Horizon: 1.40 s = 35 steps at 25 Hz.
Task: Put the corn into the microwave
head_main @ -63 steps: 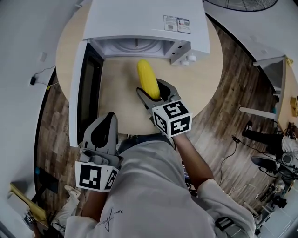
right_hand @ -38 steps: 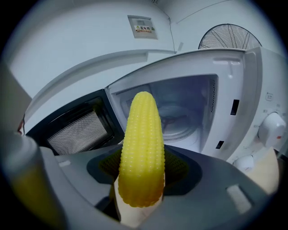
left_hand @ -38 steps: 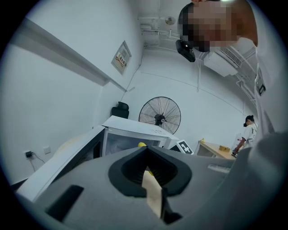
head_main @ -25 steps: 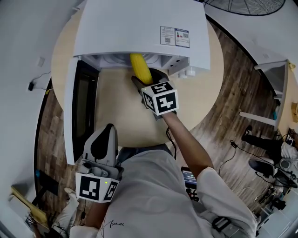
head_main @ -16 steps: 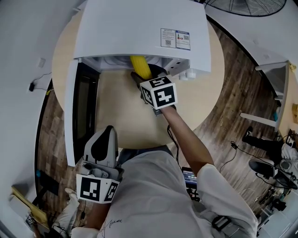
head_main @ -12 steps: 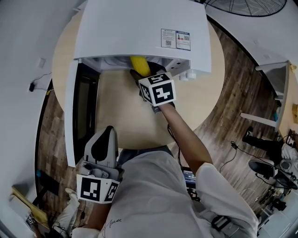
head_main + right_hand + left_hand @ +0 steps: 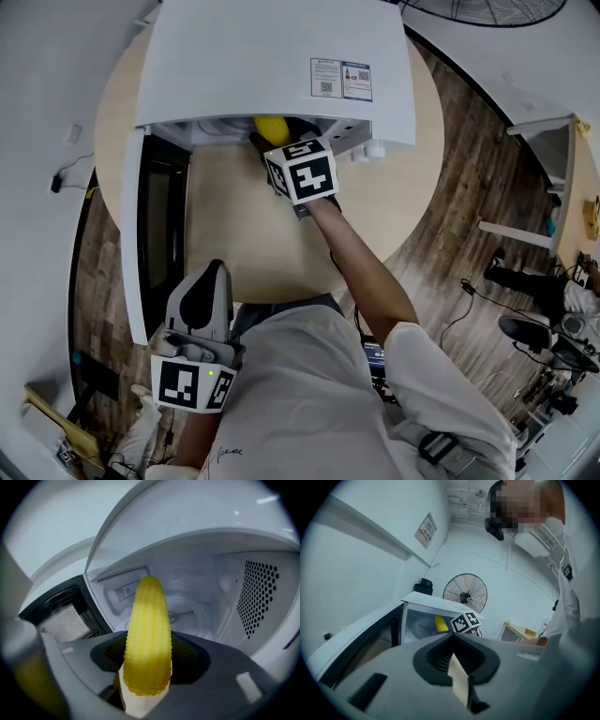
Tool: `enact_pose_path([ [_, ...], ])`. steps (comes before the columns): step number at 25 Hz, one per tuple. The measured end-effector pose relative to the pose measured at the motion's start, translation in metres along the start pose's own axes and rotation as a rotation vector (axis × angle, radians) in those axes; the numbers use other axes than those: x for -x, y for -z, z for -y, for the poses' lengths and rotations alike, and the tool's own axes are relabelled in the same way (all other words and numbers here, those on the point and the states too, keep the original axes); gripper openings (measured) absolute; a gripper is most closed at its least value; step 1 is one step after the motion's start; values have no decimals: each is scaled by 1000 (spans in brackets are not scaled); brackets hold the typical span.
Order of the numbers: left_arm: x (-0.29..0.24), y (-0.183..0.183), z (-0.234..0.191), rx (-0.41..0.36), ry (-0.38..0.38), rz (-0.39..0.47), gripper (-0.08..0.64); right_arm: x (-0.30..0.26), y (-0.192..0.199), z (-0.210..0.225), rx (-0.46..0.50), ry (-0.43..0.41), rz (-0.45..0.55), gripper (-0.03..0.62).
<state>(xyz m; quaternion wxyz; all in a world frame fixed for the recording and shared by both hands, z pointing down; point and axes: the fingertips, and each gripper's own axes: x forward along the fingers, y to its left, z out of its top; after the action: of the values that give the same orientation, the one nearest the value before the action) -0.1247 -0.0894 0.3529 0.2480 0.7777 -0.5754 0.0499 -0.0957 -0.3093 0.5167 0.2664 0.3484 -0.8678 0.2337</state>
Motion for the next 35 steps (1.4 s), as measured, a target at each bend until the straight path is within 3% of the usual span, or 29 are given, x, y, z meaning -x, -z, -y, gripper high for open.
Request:
enact_pose_path([
  [28, 9, 7, -6, -11, 24, -69, -11, -37, -18, 12, -19, 105, 84, 265],
  [35, 9, 6, -5, -9, 29, -63, -11, -42, -20, 20, 32, 148, 79, 265],
])
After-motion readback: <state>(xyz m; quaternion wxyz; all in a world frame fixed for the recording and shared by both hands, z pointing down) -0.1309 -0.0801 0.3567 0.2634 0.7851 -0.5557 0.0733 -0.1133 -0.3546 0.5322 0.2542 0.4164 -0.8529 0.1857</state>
